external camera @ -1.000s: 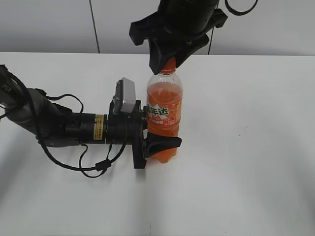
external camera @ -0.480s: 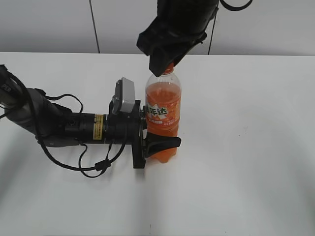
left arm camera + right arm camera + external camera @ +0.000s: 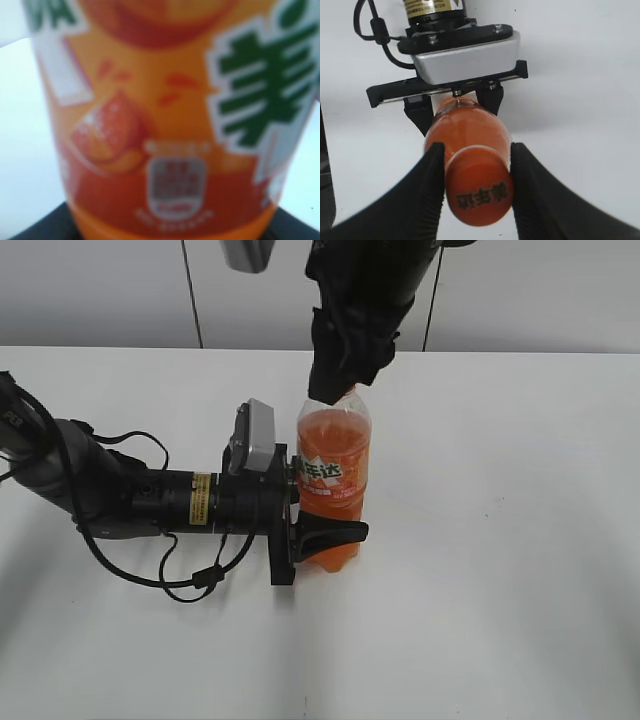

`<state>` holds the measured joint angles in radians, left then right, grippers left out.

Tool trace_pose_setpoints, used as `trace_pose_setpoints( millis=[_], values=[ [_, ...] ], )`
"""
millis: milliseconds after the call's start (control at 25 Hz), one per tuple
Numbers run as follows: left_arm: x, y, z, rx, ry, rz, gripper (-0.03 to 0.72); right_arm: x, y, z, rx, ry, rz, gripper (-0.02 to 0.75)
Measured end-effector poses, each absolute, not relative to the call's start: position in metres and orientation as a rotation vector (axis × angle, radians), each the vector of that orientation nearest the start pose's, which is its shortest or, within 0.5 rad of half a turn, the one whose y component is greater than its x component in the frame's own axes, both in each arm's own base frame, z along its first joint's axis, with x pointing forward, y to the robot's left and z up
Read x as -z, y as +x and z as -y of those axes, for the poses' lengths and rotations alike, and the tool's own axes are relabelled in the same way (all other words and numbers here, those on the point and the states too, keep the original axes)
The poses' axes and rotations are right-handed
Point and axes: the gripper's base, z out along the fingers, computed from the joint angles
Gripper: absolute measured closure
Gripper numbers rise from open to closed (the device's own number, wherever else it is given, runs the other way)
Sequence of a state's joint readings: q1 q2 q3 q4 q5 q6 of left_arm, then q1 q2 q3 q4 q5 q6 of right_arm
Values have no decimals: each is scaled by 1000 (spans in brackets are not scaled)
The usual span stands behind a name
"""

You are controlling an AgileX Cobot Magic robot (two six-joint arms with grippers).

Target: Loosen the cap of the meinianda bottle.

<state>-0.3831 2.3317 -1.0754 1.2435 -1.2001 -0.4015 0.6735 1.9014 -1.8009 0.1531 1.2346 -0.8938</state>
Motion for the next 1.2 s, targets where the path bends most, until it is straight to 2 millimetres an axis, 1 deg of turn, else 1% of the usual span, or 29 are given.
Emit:
trace_pose_setpoints(
  millis=[240, 400, 680, 960, 1040, 1160, 1200],
  values=[
    [-59, 321, 216, 1063, 1319, -1403, 297, -311, 310, -265, -127, -2149, -1784, 446],
    [-59, 321, 216, 1061, 1322, -1404, 297, -311, 309, -265, -113, -2216, -1697, 444],
    [-59, 321, 216, 1061, 1323, -1404, 297, -311, 309, -265, -109, -2230, -1679, 444],
    [-59, 322, 216, 1060, 1325, -1402, 297, -312, 310, -265, -116, -2142, -1797, 440],
    [-59, 322, 216, 1063, 1322, -1407, 297, -312, 311, -264, -100, -2116, -1825, 385],
    [-59, 322, 216, 1068, 1318, -1414, 297, -312, 312, -262, -79, -2091, -1855, 247],
    [-59, 322, 216, 1068, 1317, -1415, 297, -313, 312, -262, -79, -2083, -1862, 220]
  ],
)
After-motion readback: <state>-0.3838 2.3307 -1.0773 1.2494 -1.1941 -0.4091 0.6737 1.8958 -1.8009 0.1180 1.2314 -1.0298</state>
